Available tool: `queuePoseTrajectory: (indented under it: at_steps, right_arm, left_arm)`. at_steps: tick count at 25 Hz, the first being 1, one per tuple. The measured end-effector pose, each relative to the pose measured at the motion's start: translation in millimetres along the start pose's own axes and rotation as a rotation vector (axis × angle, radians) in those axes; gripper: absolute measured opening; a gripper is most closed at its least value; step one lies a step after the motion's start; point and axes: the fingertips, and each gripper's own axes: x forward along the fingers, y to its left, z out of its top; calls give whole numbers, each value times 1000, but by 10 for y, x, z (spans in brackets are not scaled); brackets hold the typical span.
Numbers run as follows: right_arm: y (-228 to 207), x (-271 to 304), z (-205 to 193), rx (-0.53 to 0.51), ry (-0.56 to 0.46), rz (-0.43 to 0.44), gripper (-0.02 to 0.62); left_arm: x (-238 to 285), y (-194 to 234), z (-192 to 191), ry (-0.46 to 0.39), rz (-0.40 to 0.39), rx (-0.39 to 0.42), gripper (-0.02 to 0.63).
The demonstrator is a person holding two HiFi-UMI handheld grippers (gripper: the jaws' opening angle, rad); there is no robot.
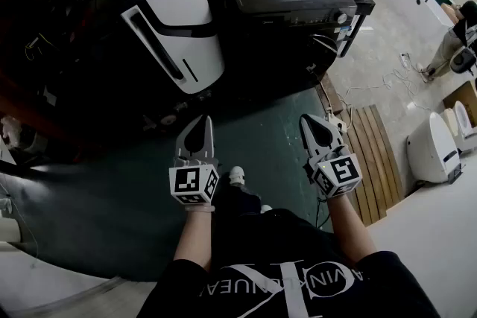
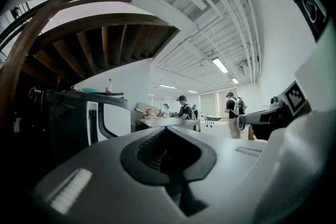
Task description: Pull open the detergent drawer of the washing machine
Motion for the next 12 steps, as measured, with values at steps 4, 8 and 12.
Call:
queuePoseTrajectory:
  at_steps: [4, 8, 12]
  right_arm:
    - [-8, 7, 22, -2, -10, 1, 11]
    - [15, 11, 12, -3, -7, 4, 11]
    - [18, 18, 15, -5, -6, 3, 11]
  left_arm:
    - [2, -9, 6, 0, -2, 0, 9]
    - [-17, -3, -14, 4, 2, -3, 9]
    - [-22, 14, -20, 7, 4, -7, 9]
